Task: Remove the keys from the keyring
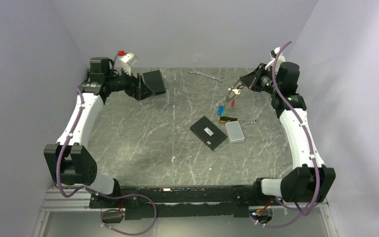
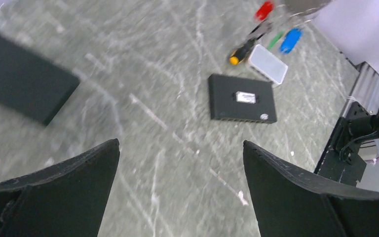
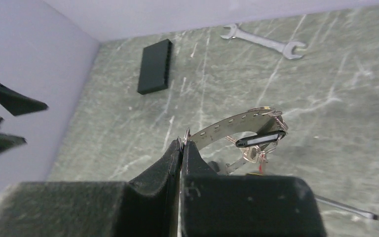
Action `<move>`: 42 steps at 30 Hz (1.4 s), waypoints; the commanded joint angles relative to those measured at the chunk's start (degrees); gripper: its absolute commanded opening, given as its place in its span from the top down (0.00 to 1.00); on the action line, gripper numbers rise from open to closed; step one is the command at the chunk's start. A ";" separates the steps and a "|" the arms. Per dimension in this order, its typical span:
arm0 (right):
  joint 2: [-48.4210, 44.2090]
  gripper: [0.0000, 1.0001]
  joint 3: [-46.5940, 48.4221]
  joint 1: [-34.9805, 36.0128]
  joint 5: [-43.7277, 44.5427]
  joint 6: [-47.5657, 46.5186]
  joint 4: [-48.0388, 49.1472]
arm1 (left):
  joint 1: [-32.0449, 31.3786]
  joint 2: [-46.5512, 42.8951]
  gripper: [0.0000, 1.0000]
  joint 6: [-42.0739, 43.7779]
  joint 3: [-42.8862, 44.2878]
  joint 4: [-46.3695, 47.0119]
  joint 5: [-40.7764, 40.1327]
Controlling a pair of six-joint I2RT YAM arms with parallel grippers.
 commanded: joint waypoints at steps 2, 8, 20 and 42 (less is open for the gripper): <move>4.16 1.00 2.50 3.70 1.20 14.08 11.10 | -9.52 0.60 0.01 -10.27 -0.32 17.01 -2.90; 9.02 1.00 5.33 8.95 3.25 16.77 12.29 | -17.24 6.66 0.03 -15.53 1.24 27.43 -6.75; 14.71 1.00 8.30 16.96 7.92 17.15 11.86 | -29.36 15.36 0.17 -10.22 9.34 26.31 -14.02; 15.92 0.85 5.98 19.51 2.52 18.38 15.49 | -35.82 17.63 1.00 1.98 10.76 19.22 -33.53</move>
